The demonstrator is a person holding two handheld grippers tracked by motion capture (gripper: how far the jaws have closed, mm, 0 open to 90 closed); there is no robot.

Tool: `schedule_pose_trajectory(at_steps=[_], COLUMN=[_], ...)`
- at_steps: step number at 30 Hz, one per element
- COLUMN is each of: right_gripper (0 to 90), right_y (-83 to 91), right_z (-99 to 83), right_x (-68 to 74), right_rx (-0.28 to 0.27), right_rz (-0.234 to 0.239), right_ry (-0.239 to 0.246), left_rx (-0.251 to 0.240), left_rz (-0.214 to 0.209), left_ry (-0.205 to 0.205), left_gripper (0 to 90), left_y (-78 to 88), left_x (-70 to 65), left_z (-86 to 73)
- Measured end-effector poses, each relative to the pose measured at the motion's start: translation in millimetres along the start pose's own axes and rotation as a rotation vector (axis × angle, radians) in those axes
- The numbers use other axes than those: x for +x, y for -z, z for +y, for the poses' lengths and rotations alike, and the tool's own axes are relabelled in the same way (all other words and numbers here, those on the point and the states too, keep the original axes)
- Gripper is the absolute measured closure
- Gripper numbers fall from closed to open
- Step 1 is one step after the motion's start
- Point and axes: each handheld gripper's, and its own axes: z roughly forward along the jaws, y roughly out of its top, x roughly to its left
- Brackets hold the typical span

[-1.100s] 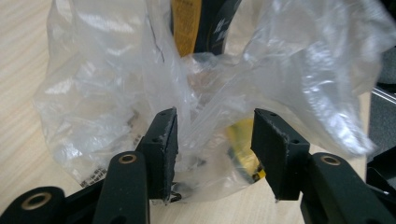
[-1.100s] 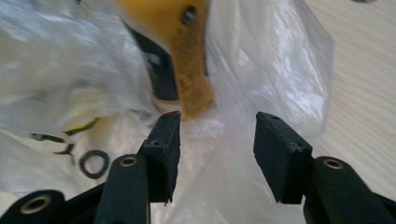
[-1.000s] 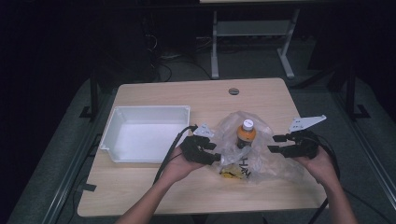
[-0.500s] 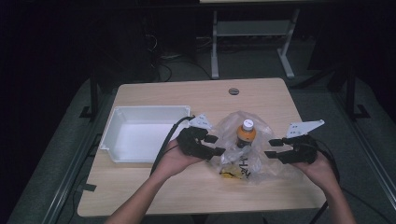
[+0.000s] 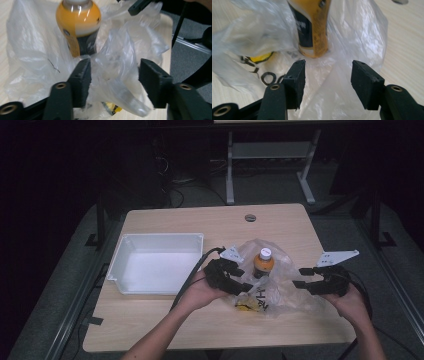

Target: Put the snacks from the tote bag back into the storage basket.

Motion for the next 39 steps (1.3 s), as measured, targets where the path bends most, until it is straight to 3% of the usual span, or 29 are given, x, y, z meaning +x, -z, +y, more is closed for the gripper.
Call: schedule_pose_trajectory(at_steps=[4,6,10,16,23,37,39], right_gripper=[48.6,54.4,63.3,70.9,75.3,81.4,81.4], right_y=[-9.5,-14.6,-21.0,-28.3,-34.3,-36.7,-37.4], right_z=[-9.2,-14.0,-21.5,-32.0,-37.4,-48.2,-49.7], right_x=[-5.1,-8.1,-12.1,-18.1,-19.5,-25.2,-25.8], right_rx=[0.033,0.054,0.073,0.099,0.124,0.136,0.135], right_rz=[-0.010,-0.020,-0.022,-0.006,0.004,0.014,0.016], right_ry=[-0.020,-0.030,-0.048,-0.092,-0.103,-0.143,-0.143], left_rx=[0.049,0.056,0.074,0.095,0.115,0.112,0.134], left_rz=[0.007,0.010,0.010,0.005,0.002,-0.003,-0.005], left_ry=[-0.008,0.004,0.017,0.037,0.046,0.066,0.058], left_gripper=[58.7,68.0,77.7,80.8,83.4,87.1,87.1], left_y=[-11.2,-16.1,-23.4,-33.1,-43.8,-44.2,-44.4], left_x=[3.2,4.6,9.3,12.5,15.0,16.5,15.4], left_z=[-8.6,-13.6,-23.3,-36.0,-52.3,-73.7,-76.4])
